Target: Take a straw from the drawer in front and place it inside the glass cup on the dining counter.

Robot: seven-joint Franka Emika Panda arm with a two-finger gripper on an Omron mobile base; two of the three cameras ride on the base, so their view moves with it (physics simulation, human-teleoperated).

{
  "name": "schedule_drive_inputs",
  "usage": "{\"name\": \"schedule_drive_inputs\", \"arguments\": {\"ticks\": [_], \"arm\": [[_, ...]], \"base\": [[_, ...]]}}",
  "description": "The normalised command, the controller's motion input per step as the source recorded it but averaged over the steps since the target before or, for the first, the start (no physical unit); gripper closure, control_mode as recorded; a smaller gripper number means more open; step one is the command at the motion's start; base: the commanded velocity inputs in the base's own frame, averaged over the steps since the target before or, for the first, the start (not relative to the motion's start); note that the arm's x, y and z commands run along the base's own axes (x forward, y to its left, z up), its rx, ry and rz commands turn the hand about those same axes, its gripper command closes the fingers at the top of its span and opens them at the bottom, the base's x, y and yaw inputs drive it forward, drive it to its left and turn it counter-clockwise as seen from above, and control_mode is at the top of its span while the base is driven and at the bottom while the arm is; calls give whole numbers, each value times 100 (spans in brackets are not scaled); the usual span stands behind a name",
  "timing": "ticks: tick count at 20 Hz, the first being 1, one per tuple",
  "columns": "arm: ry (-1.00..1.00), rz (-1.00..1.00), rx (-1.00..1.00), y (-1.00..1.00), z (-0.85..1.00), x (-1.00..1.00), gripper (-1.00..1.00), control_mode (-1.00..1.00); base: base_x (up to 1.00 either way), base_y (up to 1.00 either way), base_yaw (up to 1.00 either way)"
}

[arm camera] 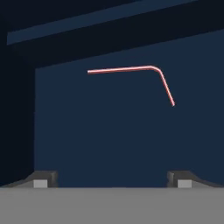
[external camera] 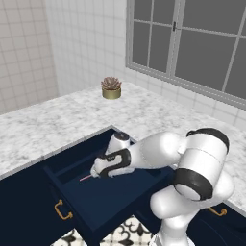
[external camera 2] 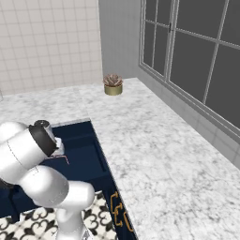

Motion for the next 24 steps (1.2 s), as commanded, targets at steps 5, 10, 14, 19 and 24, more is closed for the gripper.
{"name": "schedule_drive_inputs", "arguments": {"ticks": [5,10,14,19,24], "arm": [[-1,0,-19,-9,-22,35,-100,-100],[-5,0,-18,-8,-30,29,-100,-100],[-1,0,-4,-6,-26,49,-100,-100],[0,0,0,-1,-29,57,-100,-100],[0,0,0,0,-41,36,-100,-100]], "base": [[0,0,0],[0,0,0],[0,0,0],[0,0,0],[0,0,0]]}}
